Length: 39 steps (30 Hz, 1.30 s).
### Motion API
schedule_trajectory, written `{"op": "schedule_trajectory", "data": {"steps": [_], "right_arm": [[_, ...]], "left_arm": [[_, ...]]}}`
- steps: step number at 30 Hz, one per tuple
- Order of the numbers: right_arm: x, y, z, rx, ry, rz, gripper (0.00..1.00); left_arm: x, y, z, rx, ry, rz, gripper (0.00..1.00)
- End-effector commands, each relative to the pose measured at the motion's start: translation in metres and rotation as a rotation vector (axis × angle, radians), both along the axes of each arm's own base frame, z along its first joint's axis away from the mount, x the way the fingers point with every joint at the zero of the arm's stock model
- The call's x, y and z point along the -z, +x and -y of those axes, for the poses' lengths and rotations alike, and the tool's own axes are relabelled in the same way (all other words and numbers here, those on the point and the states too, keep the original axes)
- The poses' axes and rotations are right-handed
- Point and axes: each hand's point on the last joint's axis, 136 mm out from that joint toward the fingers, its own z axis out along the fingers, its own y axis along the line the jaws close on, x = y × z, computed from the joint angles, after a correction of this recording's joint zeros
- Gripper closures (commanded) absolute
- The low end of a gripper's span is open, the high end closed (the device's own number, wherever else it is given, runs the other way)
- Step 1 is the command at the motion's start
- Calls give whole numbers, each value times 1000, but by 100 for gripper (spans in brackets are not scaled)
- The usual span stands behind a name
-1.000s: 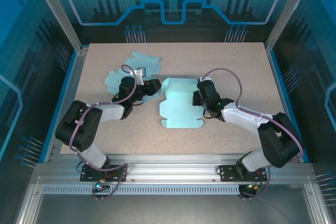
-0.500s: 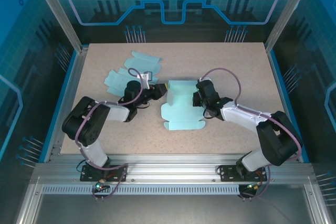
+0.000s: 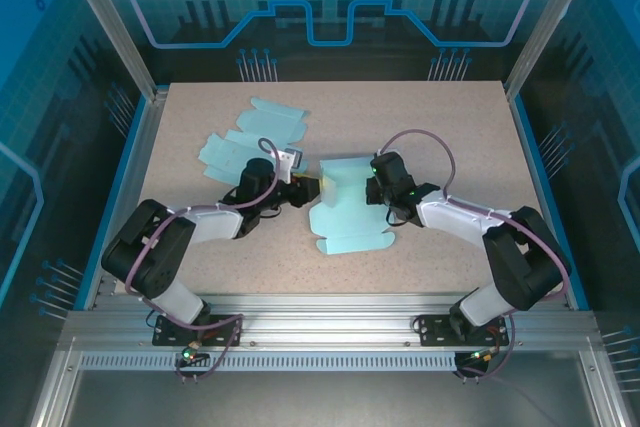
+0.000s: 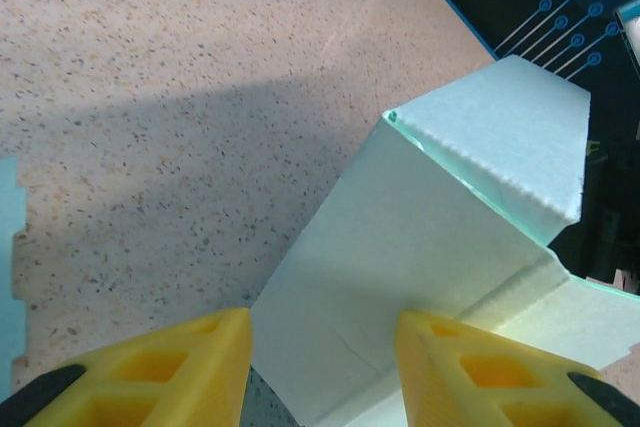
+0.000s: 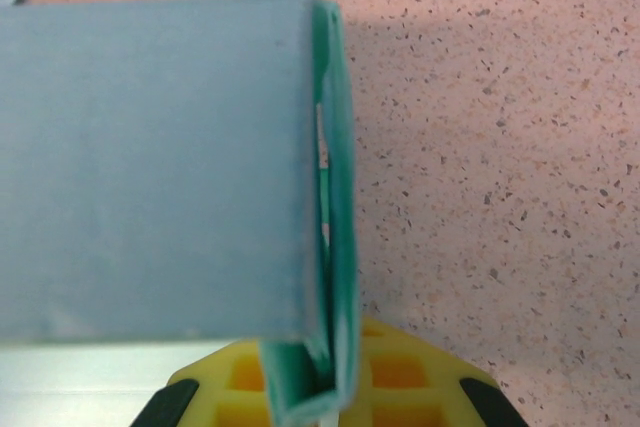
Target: Fold the paper box
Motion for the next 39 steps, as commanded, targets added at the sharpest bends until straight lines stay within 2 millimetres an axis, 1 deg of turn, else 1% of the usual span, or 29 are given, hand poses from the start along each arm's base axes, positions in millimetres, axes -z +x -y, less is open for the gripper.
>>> {"op": "schedule_trajectory", "data": {"steps": [1,5,9,14,20,25,29,34,39], "right_arm": [[-19,10,-18,-31,56,49,100],[-15,10,-22,-57,49,50,100],[-6,10,-22,-72,23,59,100],[8,9,-18,-61,-29,102,100],[18,10,-23,-47,-107,146,100],[23,11,-30,-75,-89,143,100],[28,11,-31,-83,-97,131,100],[32,11,-30,-80,-97,123,100],[31,11,-29,-74,-98,124,100]], "left_arm": [[-5,-8,17,98,31,20,55],[-4,-6,19,107,36,27,54],[-4,-6,24,132,32,40,52],[8,-8,22,152,77,39,52],[23,-12,21,177,125,27,52],[34,-19,21,217,161,14,50],[35,-28,24,271,155,21,44],[41,-39,29,327,182,30,44],[49,-49,35,381,217,27,44]]}}
